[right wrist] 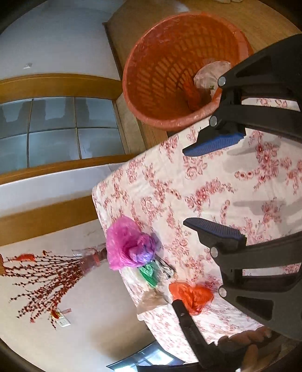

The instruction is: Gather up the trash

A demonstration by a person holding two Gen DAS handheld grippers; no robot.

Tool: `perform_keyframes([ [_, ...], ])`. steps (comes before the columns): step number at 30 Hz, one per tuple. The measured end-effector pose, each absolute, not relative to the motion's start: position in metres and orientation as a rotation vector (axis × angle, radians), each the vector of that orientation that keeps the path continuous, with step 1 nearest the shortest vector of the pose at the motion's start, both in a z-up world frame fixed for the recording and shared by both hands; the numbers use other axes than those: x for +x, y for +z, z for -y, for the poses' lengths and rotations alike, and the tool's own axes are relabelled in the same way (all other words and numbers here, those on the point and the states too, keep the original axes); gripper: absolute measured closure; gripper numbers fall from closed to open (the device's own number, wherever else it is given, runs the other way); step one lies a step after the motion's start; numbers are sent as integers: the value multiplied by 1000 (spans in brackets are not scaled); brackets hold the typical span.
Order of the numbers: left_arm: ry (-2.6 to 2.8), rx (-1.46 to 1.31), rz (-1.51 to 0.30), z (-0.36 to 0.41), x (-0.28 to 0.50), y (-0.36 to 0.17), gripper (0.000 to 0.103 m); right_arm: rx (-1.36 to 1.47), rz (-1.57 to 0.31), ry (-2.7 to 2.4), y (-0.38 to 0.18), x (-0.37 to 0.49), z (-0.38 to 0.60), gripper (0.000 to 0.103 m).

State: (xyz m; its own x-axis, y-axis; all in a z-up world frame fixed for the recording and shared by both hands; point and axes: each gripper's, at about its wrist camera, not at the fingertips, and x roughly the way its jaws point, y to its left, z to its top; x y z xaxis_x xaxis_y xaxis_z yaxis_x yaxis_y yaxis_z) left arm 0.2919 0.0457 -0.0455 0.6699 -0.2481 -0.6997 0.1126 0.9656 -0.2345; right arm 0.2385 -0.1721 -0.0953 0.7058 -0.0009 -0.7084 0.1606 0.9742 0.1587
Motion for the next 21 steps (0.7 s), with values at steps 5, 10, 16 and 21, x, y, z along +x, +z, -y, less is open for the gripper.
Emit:
perform_keyframes([
  [5,-168,-241,-772,-74,303,-34,49,208,-795,-94,-98,240,169,49],
  [10,-100,-223,-714,-94,314,-18,43,196,-803,-88,-101,243,165,49],
  [16,-28,-150,-741,-94,355,-33,43,187,-819,-77,-107,249,158,49],
  [21,16,-93,-794,-92,393,-55,43,180,-829,-69,-111,257,153,49],
])
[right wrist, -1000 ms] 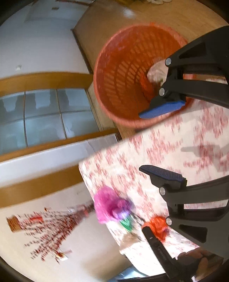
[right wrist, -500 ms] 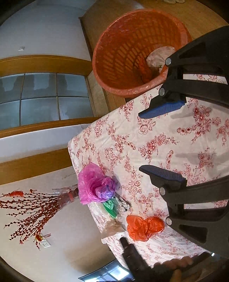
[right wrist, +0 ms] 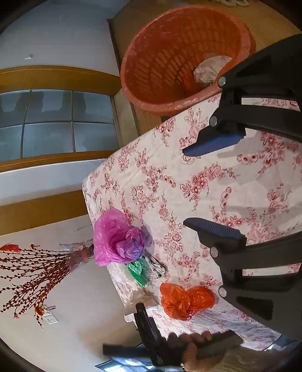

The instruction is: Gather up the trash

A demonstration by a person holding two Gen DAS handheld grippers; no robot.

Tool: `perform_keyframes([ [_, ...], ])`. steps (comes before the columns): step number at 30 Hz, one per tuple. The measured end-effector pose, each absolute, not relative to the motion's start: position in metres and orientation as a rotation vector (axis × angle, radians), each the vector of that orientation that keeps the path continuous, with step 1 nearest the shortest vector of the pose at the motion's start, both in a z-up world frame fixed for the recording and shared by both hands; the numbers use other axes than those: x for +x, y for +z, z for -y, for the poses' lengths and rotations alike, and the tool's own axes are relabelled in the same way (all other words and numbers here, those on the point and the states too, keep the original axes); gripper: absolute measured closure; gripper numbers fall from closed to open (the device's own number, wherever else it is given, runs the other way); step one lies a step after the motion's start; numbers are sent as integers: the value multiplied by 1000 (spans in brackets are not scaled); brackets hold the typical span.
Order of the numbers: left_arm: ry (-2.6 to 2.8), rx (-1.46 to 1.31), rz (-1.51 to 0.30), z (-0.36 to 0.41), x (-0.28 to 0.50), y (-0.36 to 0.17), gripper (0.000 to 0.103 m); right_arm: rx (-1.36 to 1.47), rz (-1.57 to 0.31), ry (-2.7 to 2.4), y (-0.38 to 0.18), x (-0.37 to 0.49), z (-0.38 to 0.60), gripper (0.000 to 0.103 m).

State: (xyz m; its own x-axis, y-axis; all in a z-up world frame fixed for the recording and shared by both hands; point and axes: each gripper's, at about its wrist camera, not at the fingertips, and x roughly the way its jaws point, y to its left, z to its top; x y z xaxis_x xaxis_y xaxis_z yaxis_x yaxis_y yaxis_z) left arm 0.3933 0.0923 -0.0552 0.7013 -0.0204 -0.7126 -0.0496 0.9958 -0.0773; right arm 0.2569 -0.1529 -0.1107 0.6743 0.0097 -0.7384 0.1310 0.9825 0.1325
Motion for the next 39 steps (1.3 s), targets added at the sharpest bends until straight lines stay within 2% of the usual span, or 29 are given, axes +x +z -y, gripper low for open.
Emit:
perform_keyframes([
  [9,-11,-146,-830,-108,417,-67,44,161,-848,-23,-117,275,134,49],
  [11,-20,-146,-830,-109,420,-68,54,157,-853,-14,-119,277,130,49],
  [14,-41,-154,-826,-112,423,-68,62,156,-861,-5,-121,279,126,49],
  [27,-40,-156,-778,-130,405,-59,68,159,-870,35,-120,286,113,49],
  [29,-34,-147,-773,-134,400,-57,80,166,-870,62,-118,289,104,49],
  [32,-25,-139,-777,-140,396,-58,84,163,-872,119,-116,294,85,49],
  [36,-30,-168,-785,-145,395,-61,83,139,-872,159,-115,293,67,49],
  [37,-29,-173,-781,-146,394,-60,79,134,-872,160,-115,293,66,49],
  [39,-28,-191,-771,-148,392,-58,64,130,-877,156,-116,293,65,49],
])
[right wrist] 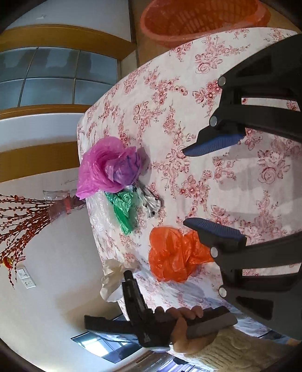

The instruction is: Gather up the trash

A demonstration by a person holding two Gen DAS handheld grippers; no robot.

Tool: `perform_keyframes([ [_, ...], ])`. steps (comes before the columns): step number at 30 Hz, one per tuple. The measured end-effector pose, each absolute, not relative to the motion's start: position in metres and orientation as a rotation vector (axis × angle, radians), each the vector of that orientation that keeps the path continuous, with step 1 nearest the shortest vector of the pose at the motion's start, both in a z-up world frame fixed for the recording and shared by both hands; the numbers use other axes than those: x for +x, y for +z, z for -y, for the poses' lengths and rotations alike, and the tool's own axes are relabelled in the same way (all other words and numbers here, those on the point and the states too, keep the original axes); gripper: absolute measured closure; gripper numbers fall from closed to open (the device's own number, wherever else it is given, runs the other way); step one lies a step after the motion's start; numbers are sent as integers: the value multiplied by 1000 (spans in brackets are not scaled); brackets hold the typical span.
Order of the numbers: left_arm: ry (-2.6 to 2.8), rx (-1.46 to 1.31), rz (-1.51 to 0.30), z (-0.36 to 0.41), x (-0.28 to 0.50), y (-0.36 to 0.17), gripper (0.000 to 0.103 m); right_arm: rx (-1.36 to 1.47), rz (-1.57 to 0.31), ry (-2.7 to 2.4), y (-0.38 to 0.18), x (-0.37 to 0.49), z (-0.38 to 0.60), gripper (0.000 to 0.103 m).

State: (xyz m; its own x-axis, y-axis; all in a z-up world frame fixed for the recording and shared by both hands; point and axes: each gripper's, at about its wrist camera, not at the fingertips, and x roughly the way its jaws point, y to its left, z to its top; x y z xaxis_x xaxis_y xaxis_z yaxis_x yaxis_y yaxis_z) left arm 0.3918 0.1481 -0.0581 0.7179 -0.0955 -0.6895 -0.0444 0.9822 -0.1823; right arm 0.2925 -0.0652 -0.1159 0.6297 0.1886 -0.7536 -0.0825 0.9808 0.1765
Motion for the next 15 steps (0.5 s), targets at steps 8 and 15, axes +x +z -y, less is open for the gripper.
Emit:
perform_keyframes([
  [8,-19,-216,-731,-143,387,-49,39,158,-894,132,-122,292,78,49],
  [15,-45,-172,-744,-117,396,-53,33,171,-893,112,-125,292,91,49],
])
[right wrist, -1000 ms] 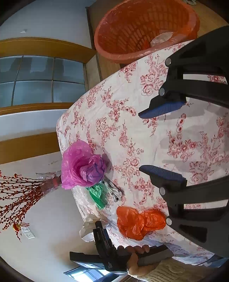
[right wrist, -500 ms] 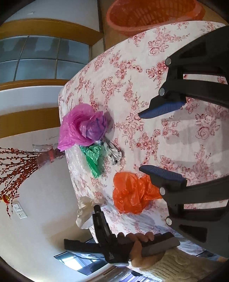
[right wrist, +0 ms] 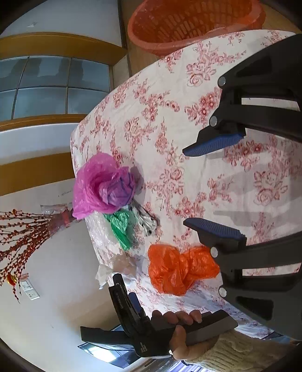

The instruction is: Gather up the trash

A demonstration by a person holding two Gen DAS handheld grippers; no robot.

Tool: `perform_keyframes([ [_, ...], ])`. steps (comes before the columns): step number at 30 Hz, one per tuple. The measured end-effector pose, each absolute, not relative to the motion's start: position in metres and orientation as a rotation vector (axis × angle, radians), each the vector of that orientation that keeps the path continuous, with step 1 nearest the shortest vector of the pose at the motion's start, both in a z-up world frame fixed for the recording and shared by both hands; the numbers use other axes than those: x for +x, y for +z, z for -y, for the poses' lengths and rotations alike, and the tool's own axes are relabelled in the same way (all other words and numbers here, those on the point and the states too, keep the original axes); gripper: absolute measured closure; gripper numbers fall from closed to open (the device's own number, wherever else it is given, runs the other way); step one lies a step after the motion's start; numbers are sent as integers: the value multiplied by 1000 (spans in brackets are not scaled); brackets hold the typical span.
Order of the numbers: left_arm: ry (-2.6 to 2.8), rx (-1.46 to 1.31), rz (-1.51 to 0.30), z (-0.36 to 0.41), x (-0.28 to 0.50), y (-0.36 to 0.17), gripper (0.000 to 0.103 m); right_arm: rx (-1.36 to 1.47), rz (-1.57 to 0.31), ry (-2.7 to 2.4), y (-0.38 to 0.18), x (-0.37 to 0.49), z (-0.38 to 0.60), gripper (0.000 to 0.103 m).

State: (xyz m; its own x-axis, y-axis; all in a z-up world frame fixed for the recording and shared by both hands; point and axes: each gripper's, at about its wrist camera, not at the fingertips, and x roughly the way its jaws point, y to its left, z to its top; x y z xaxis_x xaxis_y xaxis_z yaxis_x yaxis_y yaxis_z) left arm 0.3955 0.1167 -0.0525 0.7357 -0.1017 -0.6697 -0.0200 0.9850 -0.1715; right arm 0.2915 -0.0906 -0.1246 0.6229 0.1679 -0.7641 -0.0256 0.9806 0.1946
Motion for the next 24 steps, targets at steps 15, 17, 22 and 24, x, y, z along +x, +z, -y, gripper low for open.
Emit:
perform_keyframes([
  [15,-48,-184,-727,-126,391,-39,29,192,-901,87,-130,293,107,49],
  [17,-73,-175,-749,-123,395,-43,29,190,-902,86,-129,293,107,49],
  [22,-144,-178,-771,-116,394,-51,56,183,-904,77,-129,291,108,49],
  [24,-167,-184,-772,-114,392,-51,67,179,-906,74,-129,291,108,49],
])
